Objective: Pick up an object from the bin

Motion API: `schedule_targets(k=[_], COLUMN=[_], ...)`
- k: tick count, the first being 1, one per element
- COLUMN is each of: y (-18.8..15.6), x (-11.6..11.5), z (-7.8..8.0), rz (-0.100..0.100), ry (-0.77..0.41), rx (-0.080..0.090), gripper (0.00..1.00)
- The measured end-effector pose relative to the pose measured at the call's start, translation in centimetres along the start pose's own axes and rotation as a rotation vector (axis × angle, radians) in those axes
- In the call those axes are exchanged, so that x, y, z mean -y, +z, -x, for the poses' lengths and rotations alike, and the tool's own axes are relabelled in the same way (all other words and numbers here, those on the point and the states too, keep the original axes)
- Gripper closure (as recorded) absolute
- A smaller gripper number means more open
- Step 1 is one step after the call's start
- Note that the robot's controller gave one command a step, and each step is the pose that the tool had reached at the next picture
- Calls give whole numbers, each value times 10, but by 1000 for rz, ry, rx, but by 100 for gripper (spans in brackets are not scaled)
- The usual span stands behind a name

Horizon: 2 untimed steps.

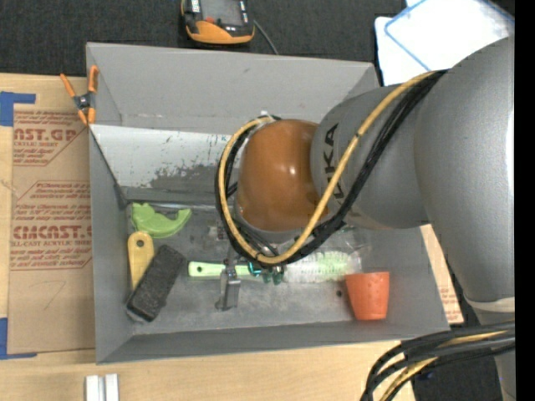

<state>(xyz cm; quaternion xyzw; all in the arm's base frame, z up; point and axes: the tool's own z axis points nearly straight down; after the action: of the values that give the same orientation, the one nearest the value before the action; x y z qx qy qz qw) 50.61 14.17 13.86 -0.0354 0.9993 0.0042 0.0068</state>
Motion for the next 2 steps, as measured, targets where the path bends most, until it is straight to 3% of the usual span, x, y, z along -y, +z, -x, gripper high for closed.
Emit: schedule_targets(k=[1, 2], y=[1, 42], x=[1, 35], z=[0, -19], rz=[-1, -1], ry=[0, -3], rx=[0, -5], gripper=[0, 0])
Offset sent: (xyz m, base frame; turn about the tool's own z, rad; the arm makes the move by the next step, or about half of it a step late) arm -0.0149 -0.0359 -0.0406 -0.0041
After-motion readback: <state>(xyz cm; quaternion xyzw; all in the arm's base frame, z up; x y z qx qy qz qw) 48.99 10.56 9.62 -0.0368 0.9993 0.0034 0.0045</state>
